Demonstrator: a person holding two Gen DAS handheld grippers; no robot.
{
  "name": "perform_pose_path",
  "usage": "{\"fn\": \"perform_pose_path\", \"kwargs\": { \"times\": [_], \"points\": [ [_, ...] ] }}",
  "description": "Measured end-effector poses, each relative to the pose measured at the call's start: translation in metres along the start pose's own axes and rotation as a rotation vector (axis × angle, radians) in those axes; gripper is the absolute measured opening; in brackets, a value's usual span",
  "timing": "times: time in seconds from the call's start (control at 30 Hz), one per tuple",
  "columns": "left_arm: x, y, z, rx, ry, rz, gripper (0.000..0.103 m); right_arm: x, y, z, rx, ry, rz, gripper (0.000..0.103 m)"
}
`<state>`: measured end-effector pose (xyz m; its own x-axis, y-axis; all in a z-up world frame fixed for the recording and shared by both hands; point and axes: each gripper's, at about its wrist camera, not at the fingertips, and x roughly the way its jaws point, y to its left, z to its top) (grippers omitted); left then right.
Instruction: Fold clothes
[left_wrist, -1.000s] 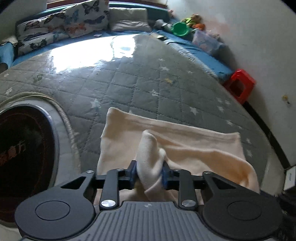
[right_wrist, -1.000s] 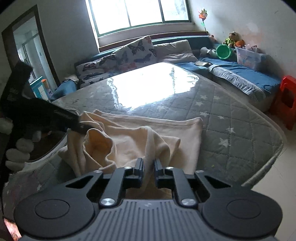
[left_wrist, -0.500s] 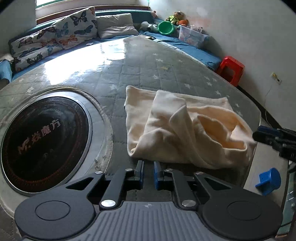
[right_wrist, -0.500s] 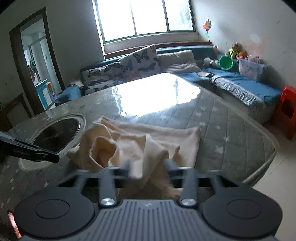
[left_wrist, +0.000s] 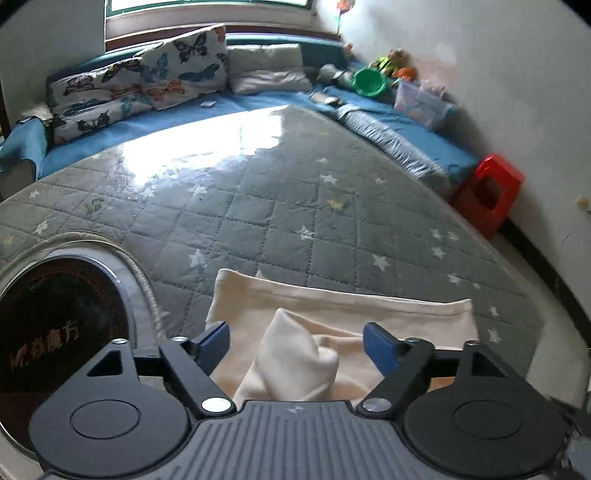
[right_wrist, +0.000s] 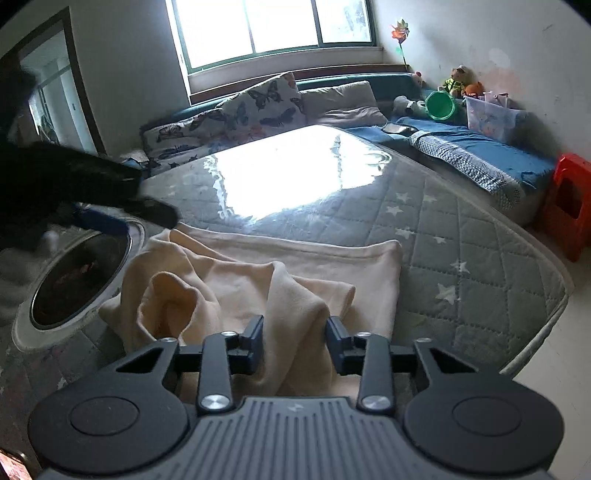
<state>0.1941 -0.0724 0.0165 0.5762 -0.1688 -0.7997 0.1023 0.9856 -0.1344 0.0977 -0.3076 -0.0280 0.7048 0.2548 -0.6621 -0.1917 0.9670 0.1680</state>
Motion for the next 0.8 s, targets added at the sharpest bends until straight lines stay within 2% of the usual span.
{"fn": "perform_pose_path", "kwargs": {
  "times": [0.2,0.3,0.37,0.4,0.43,0.47,0.57,0.73,0.8],
  "points": [
    [0.032,-0.01,0.0,-0.024,0.072,0.088,0.083,0.0,-0.001,-0.001,-0.002,0.001,0.0,0.031],
    [0.039,-0.009,-0.002,-0.035,0.096,0.096,0.074,0.002,0.0,-0.002,-0.004,0.006,0.0,0.027],
    [0.04,-0.006,-0.004,-0.041,0.112,0.082,0.049,0.002,0.0,-0.002,-0.007,0.004,-0.001,0.024],
    [0.04,-0.004,-0.006,-0.042,0.12,0.069,0.044,0.001,0.0,-0.002,-0.01,0.003,-0.002,0.024],
    [0.039,-0.002,-0.007,-0.038,0.121,0.066,0.031,0.0,0.0,-0.002,-0.01,0.003,-0.002,0.024],
    [0.037,0.001,-0.009,-0.031,0.118,0.06,0.022,0.0,-0.001,-0.001,-0.009,0.003,-0.003,0.024],
    [0.027,0.007,-0.014,-0.027,0.107,0.025,0.017,-0.001,0.0,-0.001,-0.01,0.001,-0.007,0.026],
    [-0.001,0.017,-0.026,0.007,0.067,-0.034,0.015,-0.001,0.006,-0.002,-0.043,0.009,-0.008,0.025],
    [-0.013,0.022,-0.035,0.024,0.047,-0.055,0.015,-0.002,0.01,-0.004,-0.078,0.009,-0.016,0.01]
  ]
}}
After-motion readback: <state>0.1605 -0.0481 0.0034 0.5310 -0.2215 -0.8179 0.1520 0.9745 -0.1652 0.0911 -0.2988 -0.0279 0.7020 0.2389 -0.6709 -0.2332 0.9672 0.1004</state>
